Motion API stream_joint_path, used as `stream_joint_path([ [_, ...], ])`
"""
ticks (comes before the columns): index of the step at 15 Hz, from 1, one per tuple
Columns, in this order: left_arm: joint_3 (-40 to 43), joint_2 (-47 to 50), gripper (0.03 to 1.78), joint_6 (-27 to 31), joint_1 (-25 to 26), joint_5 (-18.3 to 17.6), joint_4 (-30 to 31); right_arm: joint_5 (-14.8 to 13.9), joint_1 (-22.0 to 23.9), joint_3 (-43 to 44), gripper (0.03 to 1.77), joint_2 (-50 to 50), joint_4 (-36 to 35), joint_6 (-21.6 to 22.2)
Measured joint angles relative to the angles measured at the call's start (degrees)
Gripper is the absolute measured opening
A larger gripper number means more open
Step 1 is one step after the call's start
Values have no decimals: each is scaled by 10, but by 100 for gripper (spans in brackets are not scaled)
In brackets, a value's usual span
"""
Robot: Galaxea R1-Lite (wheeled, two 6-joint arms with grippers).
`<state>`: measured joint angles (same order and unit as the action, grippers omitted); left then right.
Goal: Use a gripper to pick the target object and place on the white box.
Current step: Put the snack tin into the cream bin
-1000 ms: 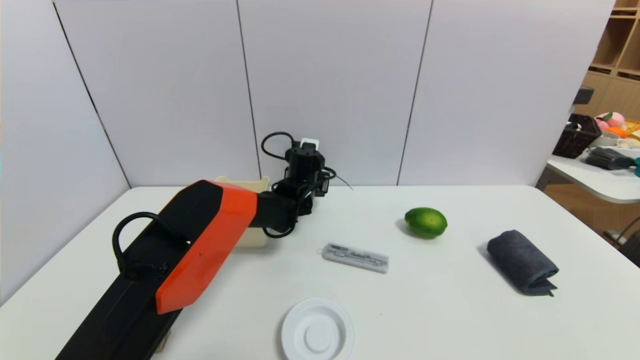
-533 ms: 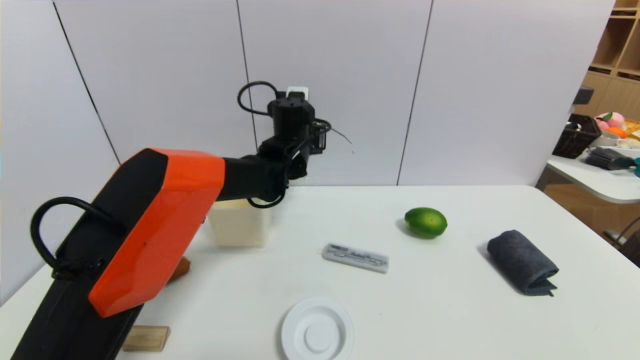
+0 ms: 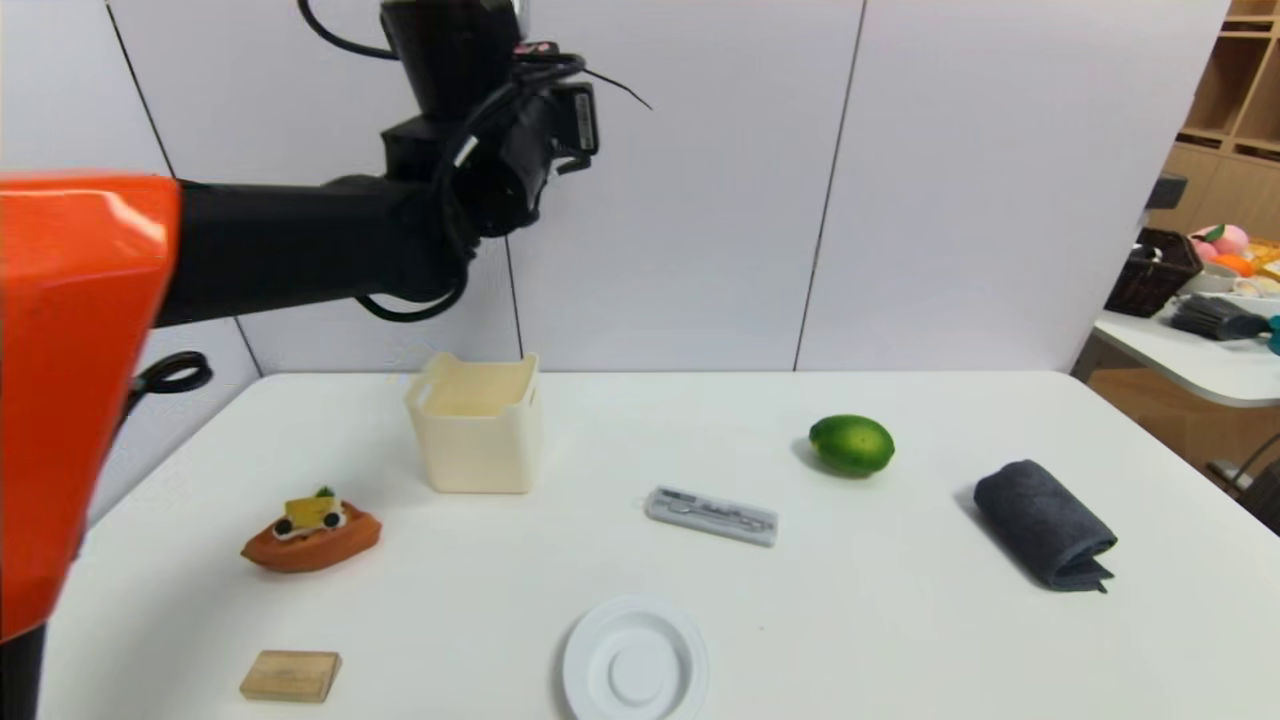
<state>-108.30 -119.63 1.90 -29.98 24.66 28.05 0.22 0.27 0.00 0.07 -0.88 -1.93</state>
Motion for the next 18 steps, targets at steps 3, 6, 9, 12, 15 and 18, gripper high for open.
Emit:
stream_joint_path([
  [3,73,86,76,2,13,-2,-63,0,0,0,170,0,0,0],
  [6,145,170,76,-1,23,-4,-150,0,0,0,170,0,0,0],
  [9,191,234,76,-5,36,-23,-272,0,0,0,170,0,0,0],
  [12,223,279,76,-18,59,-92,-400,0,0,0,170,0,0,0],
  [15,241,303,76,-20,72,-140,-475,0,0,0,170,0,0,0],
  [18,266,309,76,-21,74,-202,-475,0,0,0,170,0,0,0],
])
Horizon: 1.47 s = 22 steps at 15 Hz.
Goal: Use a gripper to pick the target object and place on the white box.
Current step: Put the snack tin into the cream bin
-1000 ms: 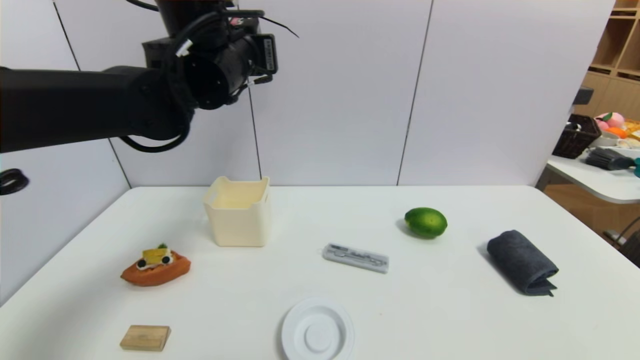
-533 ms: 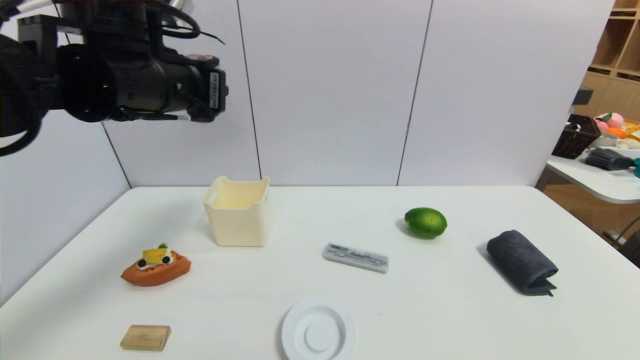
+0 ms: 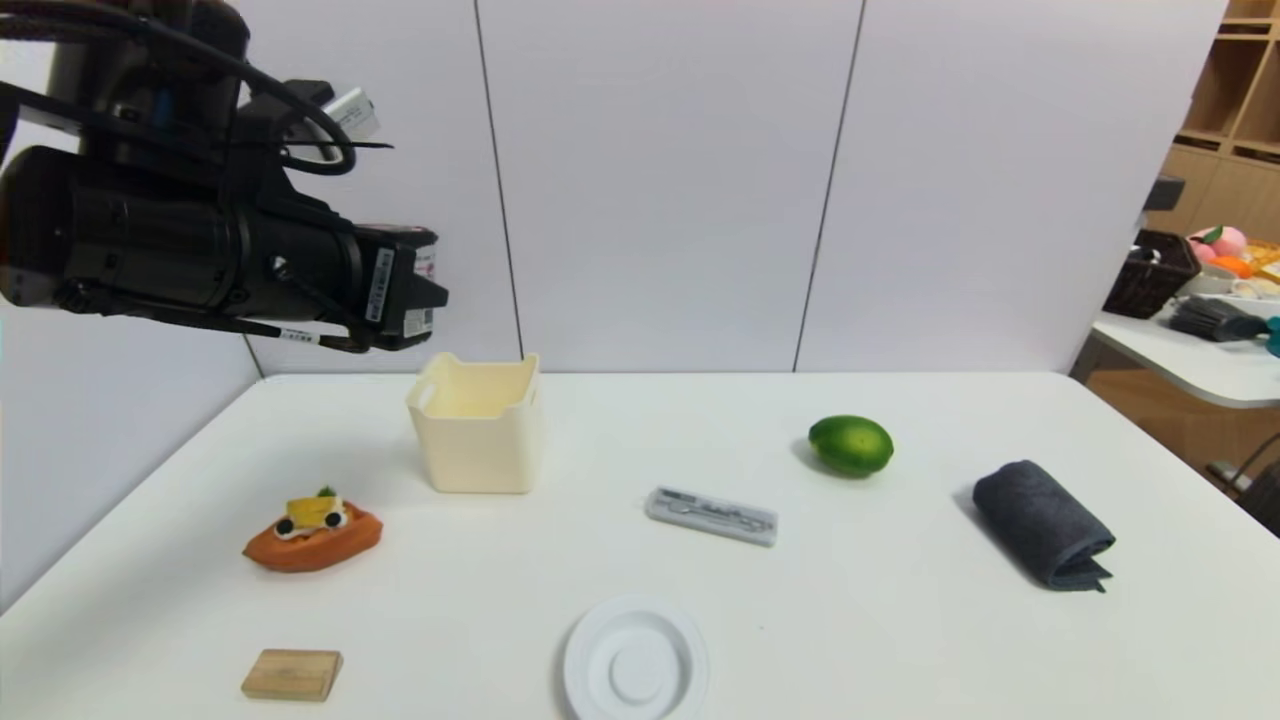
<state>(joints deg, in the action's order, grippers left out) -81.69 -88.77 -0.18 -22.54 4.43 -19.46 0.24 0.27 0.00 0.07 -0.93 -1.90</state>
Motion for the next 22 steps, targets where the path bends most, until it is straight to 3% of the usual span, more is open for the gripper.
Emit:
stream_joint_path([
  [2,15,-9,76,-2,1,-21,7,0,0,0,170,0,0,0],
  [4,29,-27,76,-4,1,-57,46,0,0,0,170,0,0,0],
  [6,41,-46,76,-5,5,-71,88,0,0,0,170,0,0,0],
  [12,84,-97,76,-7,26,-70,165,0,0,0,170,0,0,0],
  [18,120,-153,76,-7,36,-48,303,0,0,0,170,0,1,0],
  [22,122,-183,76,-7,37,-46,324,0,0,0,170,0,1,0],
])
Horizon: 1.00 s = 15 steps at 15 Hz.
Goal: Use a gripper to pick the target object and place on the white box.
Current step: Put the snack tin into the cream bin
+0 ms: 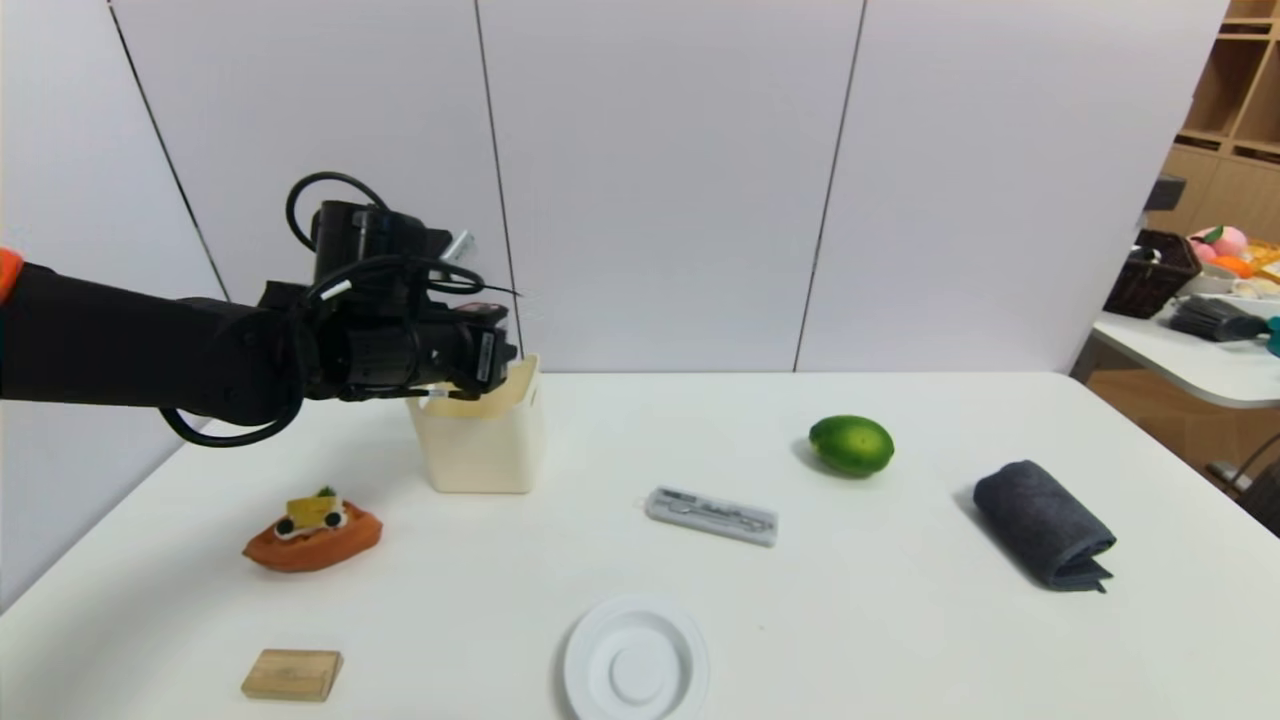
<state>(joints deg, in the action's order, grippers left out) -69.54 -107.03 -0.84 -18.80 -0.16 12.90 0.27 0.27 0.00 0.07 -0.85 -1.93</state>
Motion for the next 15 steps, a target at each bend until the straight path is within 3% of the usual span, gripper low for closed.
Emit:
stream_joint_path([
  [6,12,-16,76,-20,-1,0,9,0,0,0,170,0,0,0],
  [10,18,-16,115,-20,0,1,12,0,0,0,170,0,0,0],
  [15,20,-8,141,-17,1,1,10,0,0,0,170,0,0,0],
])
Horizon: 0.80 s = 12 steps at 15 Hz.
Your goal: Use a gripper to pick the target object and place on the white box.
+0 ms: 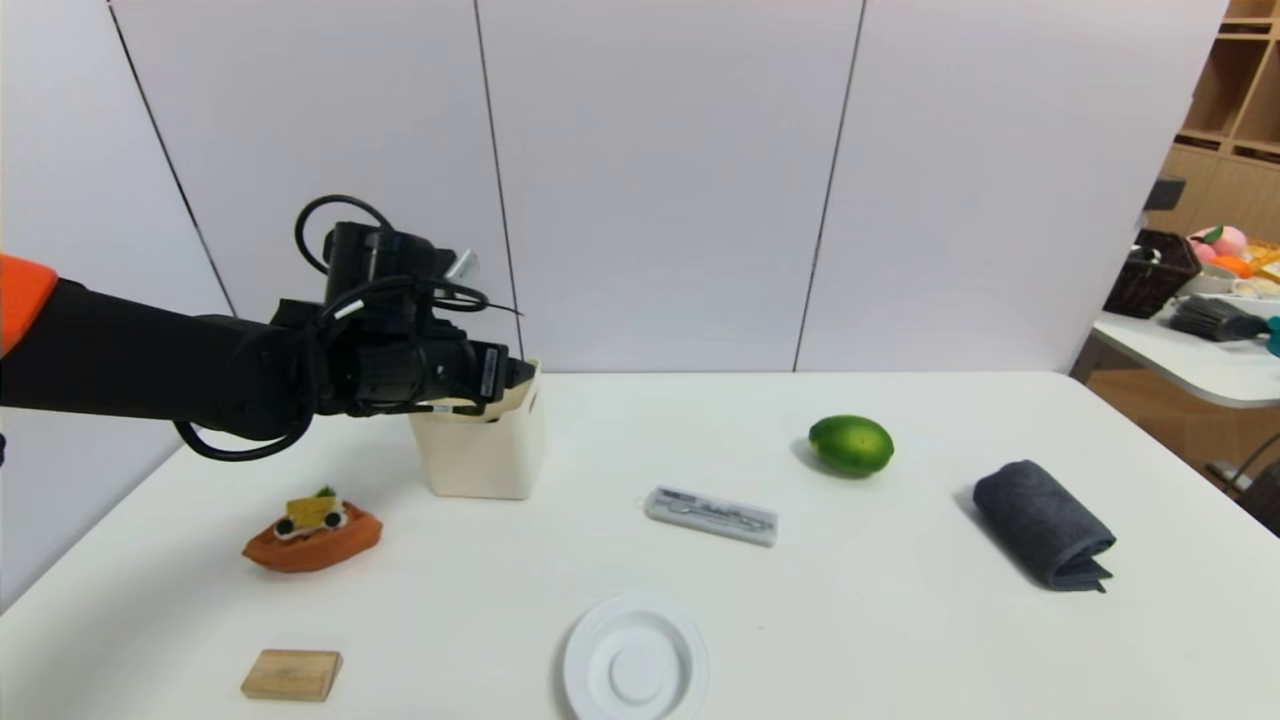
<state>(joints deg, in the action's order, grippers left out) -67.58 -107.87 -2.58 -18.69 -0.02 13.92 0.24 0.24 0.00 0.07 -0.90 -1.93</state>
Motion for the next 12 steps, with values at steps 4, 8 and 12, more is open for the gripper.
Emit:
stream_joint_path([
  [4,-8,34,153,6,6,5,17,0,0,0,170,0,0,0],
  [8,-9,83,160,35,29,21,130,0,0,0,170,0,0,0],
  [12,14,142,164,60,41,20,185,0,0,0,170,0,0,0],
])
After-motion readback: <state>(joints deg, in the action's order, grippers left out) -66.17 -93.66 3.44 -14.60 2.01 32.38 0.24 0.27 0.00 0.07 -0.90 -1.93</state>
